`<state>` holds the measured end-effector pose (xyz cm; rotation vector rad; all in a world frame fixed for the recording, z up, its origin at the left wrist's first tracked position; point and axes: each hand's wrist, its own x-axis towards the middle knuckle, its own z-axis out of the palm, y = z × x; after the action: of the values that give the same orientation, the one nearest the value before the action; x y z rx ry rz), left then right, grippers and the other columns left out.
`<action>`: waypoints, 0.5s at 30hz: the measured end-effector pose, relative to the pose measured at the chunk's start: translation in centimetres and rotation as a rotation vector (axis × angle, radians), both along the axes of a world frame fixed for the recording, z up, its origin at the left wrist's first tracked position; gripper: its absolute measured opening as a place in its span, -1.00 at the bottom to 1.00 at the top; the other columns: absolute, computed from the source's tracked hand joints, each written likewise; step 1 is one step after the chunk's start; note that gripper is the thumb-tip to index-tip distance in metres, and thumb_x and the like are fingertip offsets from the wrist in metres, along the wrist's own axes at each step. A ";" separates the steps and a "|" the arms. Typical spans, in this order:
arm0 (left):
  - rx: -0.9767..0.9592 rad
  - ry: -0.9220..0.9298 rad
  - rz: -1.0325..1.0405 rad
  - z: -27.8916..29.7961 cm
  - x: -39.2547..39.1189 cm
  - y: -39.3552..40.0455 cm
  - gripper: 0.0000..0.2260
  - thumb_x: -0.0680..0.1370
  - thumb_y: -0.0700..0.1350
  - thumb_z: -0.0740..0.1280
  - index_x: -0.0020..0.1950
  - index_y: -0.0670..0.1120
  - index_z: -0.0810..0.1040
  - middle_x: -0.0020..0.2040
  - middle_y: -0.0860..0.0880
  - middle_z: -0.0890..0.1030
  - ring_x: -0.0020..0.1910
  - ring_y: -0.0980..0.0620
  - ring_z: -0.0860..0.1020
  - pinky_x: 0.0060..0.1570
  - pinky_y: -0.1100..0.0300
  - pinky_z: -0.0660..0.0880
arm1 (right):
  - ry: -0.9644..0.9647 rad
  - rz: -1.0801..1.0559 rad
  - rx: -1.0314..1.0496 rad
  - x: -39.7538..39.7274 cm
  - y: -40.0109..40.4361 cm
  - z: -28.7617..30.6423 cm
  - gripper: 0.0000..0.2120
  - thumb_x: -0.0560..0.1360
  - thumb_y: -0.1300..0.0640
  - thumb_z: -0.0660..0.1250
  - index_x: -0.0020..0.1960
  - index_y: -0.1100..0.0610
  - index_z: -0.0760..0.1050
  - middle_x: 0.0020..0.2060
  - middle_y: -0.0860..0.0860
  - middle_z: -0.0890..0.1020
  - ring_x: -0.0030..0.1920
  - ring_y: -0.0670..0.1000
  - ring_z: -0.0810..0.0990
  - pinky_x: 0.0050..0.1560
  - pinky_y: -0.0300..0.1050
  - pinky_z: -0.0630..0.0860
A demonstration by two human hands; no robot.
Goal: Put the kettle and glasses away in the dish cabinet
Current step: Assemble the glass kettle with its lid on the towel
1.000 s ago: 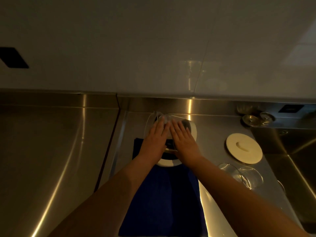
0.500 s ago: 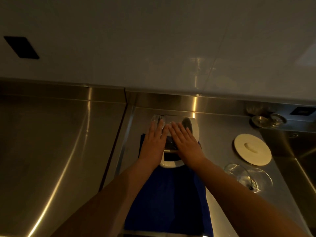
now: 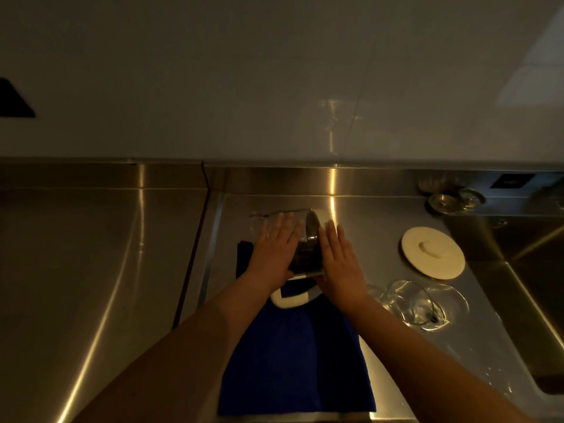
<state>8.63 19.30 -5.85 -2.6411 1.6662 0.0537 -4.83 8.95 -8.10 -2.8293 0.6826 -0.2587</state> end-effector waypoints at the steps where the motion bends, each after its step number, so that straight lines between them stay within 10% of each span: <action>1: 0.002 0.007 -0.007 0.0 0.0 -0.2 0.02 0.41 0.09 0.45 0.53 -0.08 -0.28 0.54 -0.12 -0.25 0.51 -0.13 -0.25 0.39 -0.09 -0.31 | -0.013 -0.038 0.023 -0.3 -0.1 -0.2 -0.10 0.46 -0.03 0.38 0.51 0.14 -0.17 0.50 0.11 -0.17 0.50 0.12 -0.21 0.48 0.05 -0.10; 15: -0.064 0.084 -0.012 -0.5 1.1 -0.5 0.10 0.33 0.12 0.50 0.53 -0.02 -0.26 0.56 -0.09 -0.18 0.52 -0.09 -0.21 0.40 -0.02 -0.30 | -0.117 -0.220 0.360 -2.5 1.5 -2.7 -0.11 0.51 -0.05 0.33 0.54 0.17 -0.20 0.53 0.10 -0.10 0.52 0.04 -0.12 0.49 -0.06 -0.08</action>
<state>9.69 18.79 -6.32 -2.7115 1.7375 0.1145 -7.36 10.46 -10.77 -2.3822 0.9129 -0.3002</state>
